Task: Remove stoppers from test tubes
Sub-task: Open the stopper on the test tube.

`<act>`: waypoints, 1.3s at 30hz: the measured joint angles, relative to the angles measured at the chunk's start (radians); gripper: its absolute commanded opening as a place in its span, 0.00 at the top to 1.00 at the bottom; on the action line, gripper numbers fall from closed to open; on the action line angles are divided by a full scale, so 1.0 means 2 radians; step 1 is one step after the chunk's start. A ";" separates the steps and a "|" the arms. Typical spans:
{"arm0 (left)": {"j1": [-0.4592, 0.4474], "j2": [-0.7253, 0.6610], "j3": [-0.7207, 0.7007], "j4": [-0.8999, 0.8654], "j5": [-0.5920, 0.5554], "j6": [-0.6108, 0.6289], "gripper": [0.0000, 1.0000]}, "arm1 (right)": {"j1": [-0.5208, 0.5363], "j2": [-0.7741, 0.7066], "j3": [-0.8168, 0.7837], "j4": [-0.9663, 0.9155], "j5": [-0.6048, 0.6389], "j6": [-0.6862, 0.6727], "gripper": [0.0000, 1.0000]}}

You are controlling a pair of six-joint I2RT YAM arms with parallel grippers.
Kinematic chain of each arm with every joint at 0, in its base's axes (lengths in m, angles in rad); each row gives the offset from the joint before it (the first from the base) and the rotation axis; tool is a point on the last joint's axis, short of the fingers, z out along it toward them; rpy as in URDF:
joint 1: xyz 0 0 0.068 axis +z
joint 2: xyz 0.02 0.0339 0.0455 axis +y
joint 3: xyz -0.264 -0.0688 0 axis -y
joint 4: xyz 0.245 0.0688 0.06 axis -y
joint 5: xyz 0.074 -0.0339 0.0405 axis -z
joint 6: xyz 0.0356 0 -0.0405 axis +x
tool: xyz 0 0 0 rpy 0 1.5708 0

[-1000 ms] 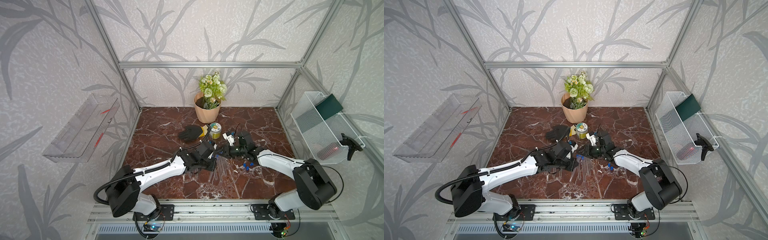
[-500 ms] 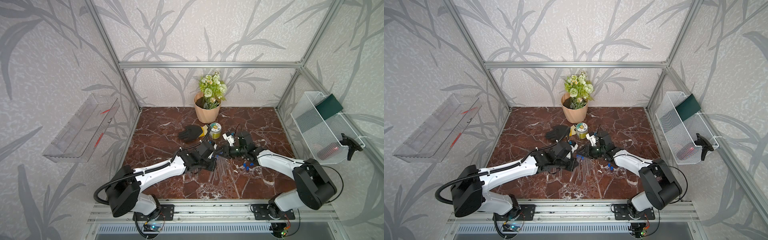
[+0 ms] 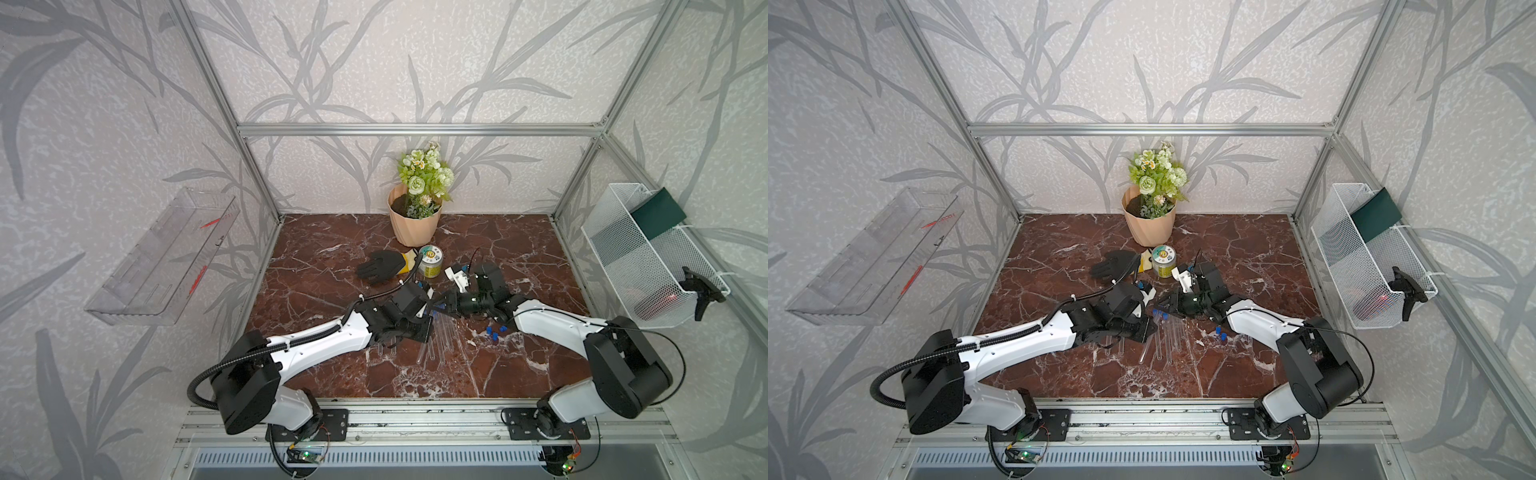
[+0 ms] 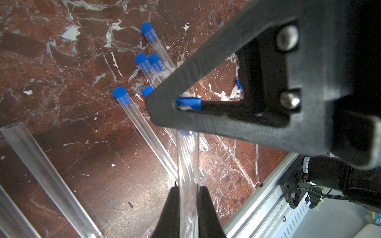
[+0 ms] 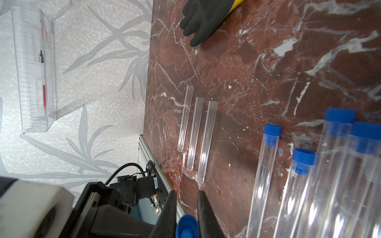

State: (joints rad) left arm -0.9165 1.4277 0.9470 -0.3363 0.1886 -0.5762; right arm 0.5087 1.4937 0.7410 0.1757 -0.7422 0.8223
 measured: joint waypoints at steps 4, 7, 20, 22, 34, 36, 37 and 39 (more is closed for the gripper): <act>0.000 0.000 0.000 0.000 0.000 0.001 1.00 | 0.000 0.000 0.000 0.000 0.000 0.002 0.90; 0.000 0.000 0.000 0.000 0.000 0.001 1.00 | 0.000 0.000 0.001 0.000 0.000 0.004 0.93; 0.000 0.000 0.000 0.002 -0.005 0.004 1.00 | 0.000 0.003 0.014 -0.012 0.000 0.004 1.00; 0.000 0.000 0.000 0.003 -0.006 0.004 1.00 | -0.002 0.003 0.015 -0.013 0.000 0.004 1.00; 0.001 0.000 0.000 0.009 -0.010 0.004 1.00 | -0.011 0.006 0.032 -0.023 -0.003 0.003 1.00; 0.001 0.000 0.000 0.001 -0.009 0.004 1.00 | -0.015 0.006 0.037 -0.022 -0.004 0.003 1.00; 0.001 0.000 0.000 -0.001 -0.008 0.004 1.00 | -0.016 0.006 0.040 -0.020 -0.005 0.003 1.00; 0.001 0.000 0.000 -0.003 -0.007 0.004 1.00 | -0.019 0.006 0.044 -0.017 -0.005 0.002 1.00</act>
State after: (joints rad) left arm -0.9154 1.4277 0.9470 -0.3420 0.1741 -0.5682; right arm 0.4717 1.5047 0.8291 0.1417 -0.7528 0.8268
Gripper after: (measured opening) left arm 0.134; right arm 0.165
